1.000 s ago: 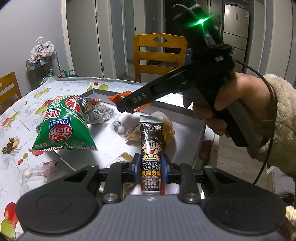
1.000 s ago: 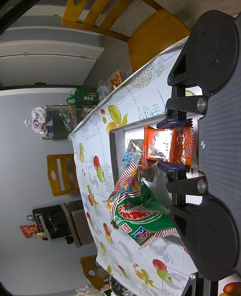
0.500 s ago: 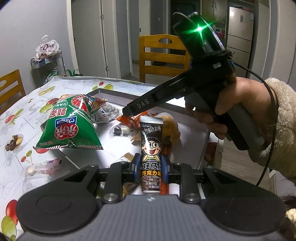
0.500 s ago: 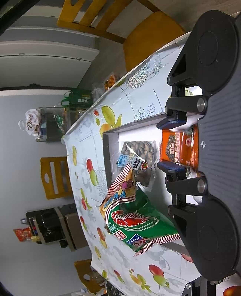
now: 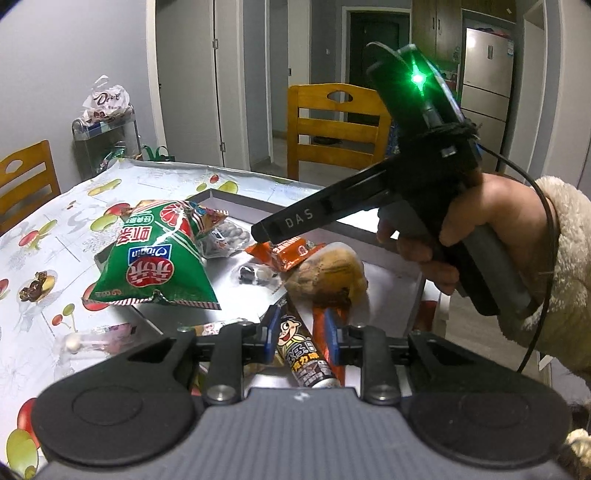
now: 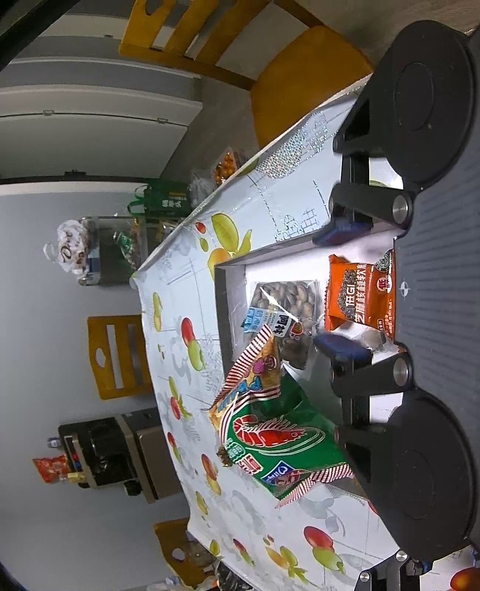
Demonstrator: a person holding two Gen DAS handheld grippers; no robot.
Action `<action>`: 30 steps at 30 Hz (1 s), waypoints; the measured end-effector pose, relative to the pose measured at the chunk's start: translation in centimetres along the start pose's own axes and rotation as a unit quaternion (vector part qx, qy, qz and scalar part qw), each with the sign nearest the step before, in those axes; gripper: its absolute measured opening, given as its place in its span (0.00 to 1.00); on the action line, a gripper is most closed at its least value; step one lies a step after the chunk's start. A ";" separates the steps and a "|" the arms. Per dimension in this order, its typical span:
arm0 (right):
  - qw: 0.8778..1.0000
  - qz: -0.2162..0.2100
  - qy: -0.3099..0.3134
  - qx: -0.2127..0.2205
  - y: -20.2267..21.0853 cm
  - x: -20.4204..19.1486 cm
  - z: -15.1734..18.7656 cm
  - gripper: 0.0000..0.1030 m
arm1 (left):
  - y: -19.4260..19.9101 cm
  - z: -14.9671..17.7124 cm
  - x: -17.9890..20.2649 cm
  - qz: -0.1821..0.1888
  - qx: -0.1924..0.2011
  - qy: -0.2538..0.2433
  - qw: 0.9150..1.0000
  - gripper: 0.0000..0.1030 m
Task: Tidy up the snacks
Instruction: 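Open the right tool to drop the orange packet while the left tool releases the tube, then withdraw both open tools from the tray back over the table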
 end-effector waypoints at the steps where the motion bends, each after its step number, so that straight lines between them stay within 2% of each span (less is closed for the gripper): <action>1: 1.000 -0.001 0.000 0.004 0.2 -0.1 -0.1 0.65 | 0.2 0.0 -0.1 -0.001 0.002 0.000 1.000 0.29; 3: 1.000 -0.001 0.002 0.010 0.6 -0.2 -0.3 0.74 | 0.6 -0.2 -0.2 -0.005 0.008 0.002 1.000 0.47; 4: 1.000 0.000 0.002 0.012 0.8 -0.3 -0.5 0.75 | 1.0 -0.3 -0.4 -0.007 0.014 0.004 1.000 0.51; 6: 1.000 -0.001 0.001 0.018 1.3 -0.6 -0.7 0.82 | 1.7 -0.6 -0.8 -0.010 0.027 0.008 1.000 0.67; 9: 1.000 -0.004 0.000 0.029 2.0 -0.8 -1.1 0.89 | 3.1 -0.9 -1.6 -0.021 0.045 0.008 0.999 0.84; 16: 0.998 -0.018 -0.003 0.054 4.1 -2.2 -2.3 0.95 | 6.5 -1.2 -5.6 -0.058 0.065 0.036 0.996 0.88; 20: 0.997 -0.035 -0.002 0.065 5.1 -3.4 -3.0 0.96 | 8.8 -1.2 -8.8 -0.100 0.074 0.048 0.991 0.89; 26: 0.995 -0.074 0.009 0.071 5.8 -6.3 -3.6 0.97 | 11.0 -1.3 -14.5 -0.184 0.078 0.080 0.977 0.90; 30: 0.992 -0.096 0.042 0.064 5.8 -9.0 -3.5 0.97 | 11.4 -1.4 -18.1 -0.218 0.074 0.102 0.968 0.90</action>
Point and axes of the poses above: each gripper's, at about its wrist camera, not at the fingertips, and y roughly against the way its jaws point, x to its right, z to its underside, the point moved 2 cm from there along -y, roughly the way its jaws point, and after that the axes turned 3 degrees about y, right-handed, at the moved point
